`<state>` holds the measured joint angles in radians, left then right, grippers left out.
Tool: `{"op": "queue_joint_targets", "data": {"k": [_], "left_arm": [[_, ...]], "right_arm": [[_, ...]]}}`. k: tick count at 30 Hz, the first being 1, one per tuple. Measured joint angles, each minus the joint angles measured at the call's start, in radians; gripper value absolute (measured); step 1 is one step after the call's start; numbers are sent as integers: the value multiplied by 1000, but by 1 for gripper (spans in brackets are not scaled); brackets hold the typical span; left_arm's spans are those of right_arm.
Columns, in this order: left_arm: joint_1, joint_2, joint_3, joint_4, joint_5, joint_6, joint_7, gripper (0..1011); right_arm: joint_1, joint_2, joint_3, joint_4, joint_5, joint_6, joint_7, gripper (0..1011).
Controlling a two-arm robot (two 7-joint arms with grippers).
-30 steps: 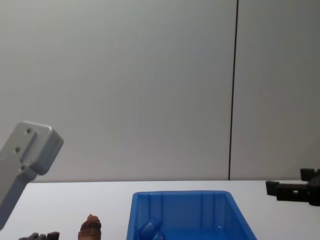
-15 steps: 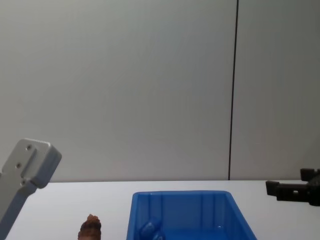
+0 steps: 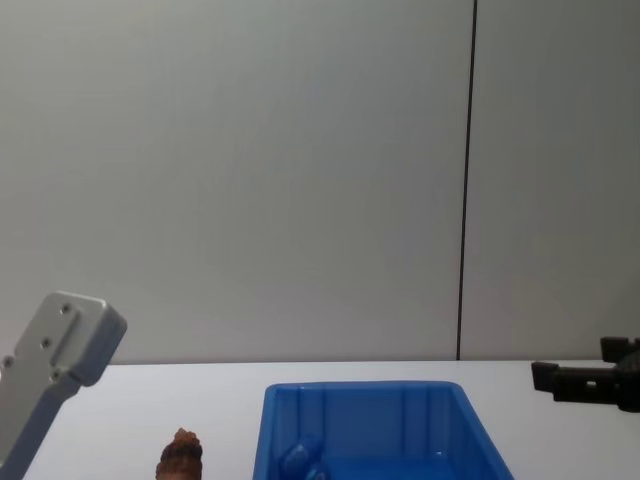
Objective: Pick up the two dolls from the table and place them into the box.
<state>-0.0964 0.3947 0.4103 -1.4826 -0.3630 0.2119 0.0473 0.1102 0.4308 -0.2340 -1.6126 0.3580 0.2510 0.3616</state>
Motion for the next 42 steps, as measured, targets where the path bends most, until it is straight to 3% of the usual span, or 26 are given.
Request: {"op": "queue_joint_targets", "data": {"k": [12, 30, 42], "left_arm": [[-20, -13, -8, 32, 18, -10, -17, 375], [-36, 3, -34, -21, 101, -51, -28, 356], [-84, -3, -56, -82, 153, -104, -74, 357]], "right_arm": [[0, 0, 0, 0, 0, 0, 0, 1001], [0, 0, 0, 0, 0, 0, 0, 1001], [0, 0, 0, 0, 0, 0, 0, 1001]]}}
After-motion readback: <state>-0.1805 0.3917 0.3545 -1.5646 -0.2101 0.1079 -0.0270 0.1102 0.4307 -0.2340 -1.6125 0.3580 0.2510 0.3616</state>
